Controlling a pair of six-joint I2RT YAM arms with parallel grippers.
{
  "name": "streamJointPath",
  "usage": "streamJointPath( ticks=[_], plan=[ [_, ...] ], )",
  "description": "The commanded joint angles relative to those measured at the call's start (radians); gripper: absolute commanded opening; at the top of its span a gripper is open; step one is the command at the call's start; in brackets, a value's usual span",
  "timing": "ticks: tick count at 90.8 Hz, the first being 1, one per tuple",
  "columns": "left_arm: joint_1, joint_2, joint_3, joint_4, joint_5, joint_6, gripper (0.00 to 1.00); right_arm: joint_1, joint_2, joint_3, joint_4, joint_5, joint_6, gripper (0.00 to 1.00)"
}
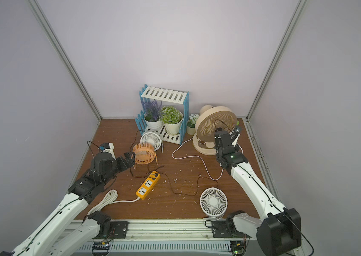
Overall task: Unplug the desk fan from the power strip
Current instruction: Place the plug at the center of the board.
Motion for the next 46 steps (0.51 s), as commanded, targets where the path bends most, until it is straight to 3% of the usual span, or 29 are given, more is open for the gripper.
streamJointPath(
  ticks=[1,15,17,29,36,46],
  plan=[
    [0.014,-0.002,0.005,-0.048,-0.004,0.011,1.0,-0.104,0.038,-0.008,0.08,-0.1,0.027,0.0],
    [0.022,-0.027,0.014,-0.082,-0.008,0.064,1.0,-0.208,0.095,0.011,0.163,-0.217,-0.018,0.03],
    [0.023,-0.03,0.017,-0.086,-0.006,0.073,1.0,-0.213,0.099,0.011,0.171,-0.221,-0.021,0.08],
    [0.032,-0.036,0.046,-0.096,0.011,0.132,1.0,-0.218,0.138,0.001,0.189,-0.228,-0.008,0.64],
    [0.04,-0.017,0.06,-0.097,0.04,0.166,1.0,-0.216,0.161,-0.009,0.191,-0.253,0.006,0.77],
    [0.053,0.056,0.076,-0.099,0.156,0.242,1.0,-0.208,0.162,-0.019,0.178,-0.336,0.01,0.82]
  ],
)
